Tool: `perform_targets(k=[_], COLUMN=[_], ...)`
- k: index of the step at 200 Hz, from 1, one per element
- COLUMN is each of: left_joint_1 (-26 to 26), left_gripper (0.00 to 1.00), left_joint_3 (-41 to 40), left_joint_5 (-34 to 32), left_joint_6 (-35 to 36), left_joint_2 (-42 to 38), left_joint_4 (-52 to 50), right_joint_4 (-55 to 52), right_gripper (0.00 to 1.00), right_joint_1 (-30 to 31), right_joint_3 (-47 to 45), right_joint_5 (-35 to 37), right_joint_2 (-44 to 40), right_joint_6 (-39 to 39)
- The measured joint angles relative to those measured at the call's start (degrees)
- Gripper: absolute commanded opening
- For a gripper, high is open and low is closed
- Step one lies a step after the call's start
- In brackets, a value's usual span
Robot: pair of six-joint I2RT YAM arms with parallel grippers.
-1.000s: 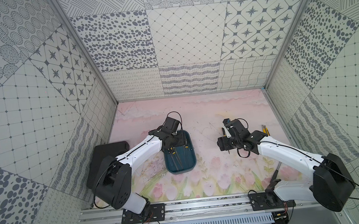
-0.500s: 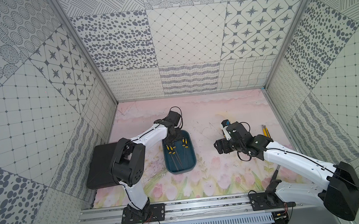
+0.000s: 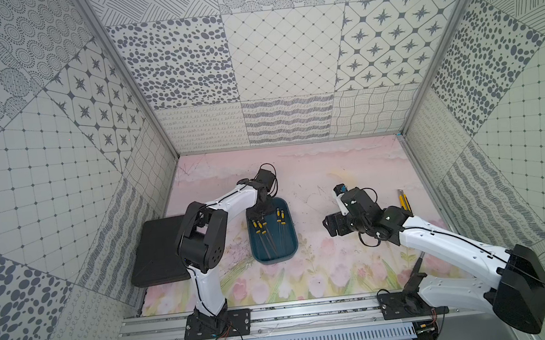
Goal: Take the file tool out of the storage box
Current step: Pick up the file tool from the storage box.
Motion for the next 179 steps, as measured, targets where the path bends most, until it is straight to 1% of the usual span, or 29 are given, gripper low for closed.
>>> perform_targets(k=[39, 44, 56, 68, 83, 117, 144, 179], left_joint_1=[-0.02, -0.02, -0.02, -0.04, -0.07, -0.31, -0.44, -0.44], left_gripper=[0.39, 0.37, 0.29, 0.25, 0.18, 0.15, 0.13, 0.11], left_joint_3=[-0.02, -0.04, -0.13, -0.22, -0.46, -2.34, -4.85, -8.39], left_joint_5=[-0.09, -0.07, -0.04, -0.07, -0.09, 0.61, 2.75, 6.14], left_joint_6=[-0.02, -0.02, -0.15, 0.17, 0.09, 0.20, 0.26, 0.39], left_joint_2=[0.96, 1.07, 1.22, 1.22, 1.16, -1.07, -6.47, -14.99], left_joint_4=[-0.07, -0.07, 0.07, 0.35, 0.94, 2.62, 3.87, 6.47], right_joint_4=[0.00, 0.00, 0.00, 0.00, -0.02, -0.04, 0.31, 5.07], right_gripper=[0.88, 0.88, 0.88, 0.88, 0.88, 0.87, 0.86, 0.81], right_joint_1=[0.70, 0.81, 1.09, 1.38, 1.86, 3.08, 3.34, 3.61], right_joint_3=[0.00, 0.02, 0.02, 0.02, 0.02, 0.04, 0.02, -0.37], right_joint_5=[0.42, 0.50, 0.63, 0.76, 0.92, 0.22, -3.69, -13.00], right_joint_2=[0.02, 0.02, 0.02, 0.02, 0.02, -0.04, -2.25, -5.84], right_joint_6=[0.09, 0.15, 0.17, 0.20, 0.22, 0.20, 0.24, 1.95])
